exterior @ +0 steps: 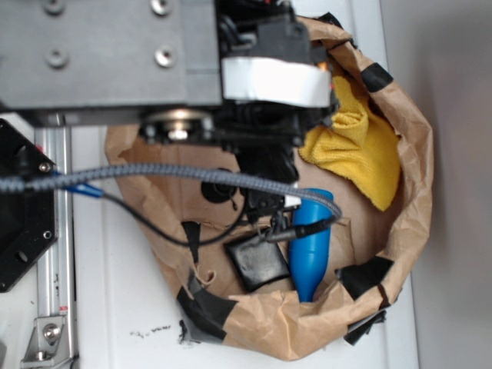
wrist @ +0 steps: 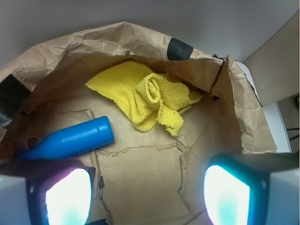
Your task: Grab the yellow cloth.
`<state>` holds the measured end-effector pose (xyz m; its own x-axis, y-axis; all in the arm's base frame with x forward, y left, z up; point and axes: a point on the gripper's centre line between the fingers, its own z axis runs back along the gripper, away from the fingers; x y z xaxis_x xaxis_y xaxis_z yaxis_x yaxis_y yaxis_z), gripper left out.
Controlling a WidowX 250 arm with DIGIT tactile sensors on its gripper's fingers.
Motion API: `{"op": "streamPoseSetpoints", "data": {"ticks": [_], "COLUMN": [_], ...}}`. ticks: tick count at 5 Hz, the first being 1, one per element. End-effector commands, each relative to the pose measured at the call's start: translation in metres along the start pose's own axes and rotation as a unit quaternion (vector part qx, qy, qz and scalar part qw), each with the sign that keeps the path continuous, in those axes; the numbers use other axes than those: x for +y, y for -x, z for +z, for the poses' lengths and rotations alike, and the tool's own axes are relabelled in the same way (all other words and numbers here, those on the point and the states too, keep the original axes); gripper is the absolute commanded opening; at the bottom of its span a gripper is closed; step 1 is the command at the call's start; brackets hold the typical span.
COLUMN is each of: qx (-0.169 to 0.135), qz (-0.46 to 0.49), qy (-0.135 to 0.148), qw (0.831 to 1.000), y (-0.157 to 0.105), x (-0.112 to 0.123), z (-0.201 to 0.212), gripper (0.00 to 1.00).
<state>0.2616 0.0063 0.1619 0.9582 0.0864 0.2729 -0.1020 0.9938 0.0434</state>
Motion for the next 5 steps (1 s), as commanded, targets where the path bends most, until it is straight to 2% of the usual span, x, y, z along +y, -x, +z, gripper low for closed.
{"op": "streamPoseSetpoints", "data": {"ticks": [1,3,5], "qx": [-0.026,-0.062,-0.039], "qz": [0.023,-0.020,-0.034], "qy": [-0.027,-0.006,-0.049], "qw": [0.999,0.998,0.997], "y": [-0.021,-0.019,-0.020], "x": [0.005,-0.002,0.009], "z": [-0.037,-0.054,-0.052], "gripper": [1.00,1.00,1.00]}}
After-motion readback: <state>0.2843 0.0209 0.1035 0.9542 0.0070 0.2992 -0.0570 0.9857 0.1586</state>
